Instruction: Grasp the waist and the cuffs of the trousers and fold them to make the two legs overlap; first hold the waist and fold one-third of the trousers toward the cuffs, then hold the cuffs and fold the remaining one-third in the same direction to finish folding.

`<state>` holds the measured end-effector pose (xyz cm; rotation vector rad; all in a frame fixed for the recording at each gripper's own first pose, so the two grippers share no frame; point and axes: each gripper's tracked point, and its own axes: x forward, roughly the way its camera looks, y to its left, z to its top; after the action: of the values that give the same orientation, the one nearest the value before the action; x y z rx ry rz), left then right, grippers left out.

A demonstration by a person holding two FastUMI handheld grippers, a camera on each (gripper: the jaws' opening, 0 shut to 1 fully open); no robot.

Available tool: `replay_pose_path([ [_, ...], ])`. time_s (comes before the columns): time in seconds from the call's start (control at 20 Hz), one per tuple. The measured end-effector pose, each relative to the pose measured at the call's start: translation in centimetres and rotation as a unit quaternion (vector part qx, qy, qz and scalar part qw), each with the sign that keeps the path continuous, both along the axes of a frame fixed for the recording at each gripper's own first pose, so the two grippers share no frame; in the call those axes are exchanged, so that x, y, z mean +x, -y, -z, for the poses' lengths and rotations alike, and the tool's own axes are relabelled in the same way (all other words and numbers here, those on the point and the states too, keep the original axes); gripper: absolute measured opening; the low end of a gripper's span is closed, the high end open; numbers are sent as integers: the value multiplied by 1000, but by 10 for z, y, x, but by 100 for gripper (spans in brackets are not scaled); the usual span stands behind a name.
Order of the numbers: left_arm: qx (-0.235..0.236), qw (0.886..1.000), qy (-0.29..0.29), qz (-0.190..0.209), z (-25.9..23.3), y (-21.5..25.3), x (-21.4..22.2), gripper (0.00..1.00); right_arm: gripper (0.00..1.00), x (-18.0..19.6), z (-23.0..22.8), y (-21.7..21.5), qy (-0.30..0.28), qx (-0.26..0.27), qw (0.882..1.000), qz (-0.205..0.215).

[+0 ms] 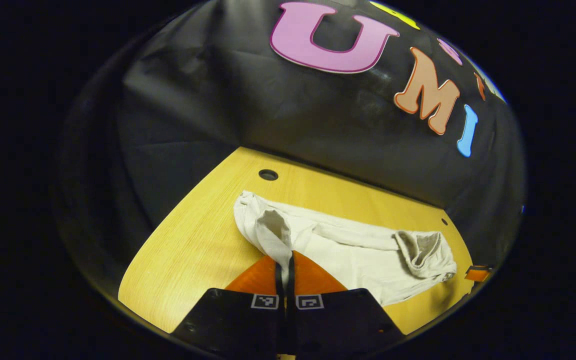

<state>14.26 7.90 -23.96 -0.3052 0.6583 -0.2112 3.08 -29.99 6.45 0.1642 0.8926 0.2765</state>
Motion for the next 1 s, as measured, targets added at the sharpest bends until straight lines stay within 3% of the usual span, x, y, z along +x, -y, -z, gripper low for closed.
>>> replay_pose_path([
  [0.5,-51,996,61,47,-82,114,19,0,96,-1,-13,59,12,19,999,25],
  [1.0,-76,984,90,136,-130,251,26,0,97,-10,-16,125,16,19,997,71],
])
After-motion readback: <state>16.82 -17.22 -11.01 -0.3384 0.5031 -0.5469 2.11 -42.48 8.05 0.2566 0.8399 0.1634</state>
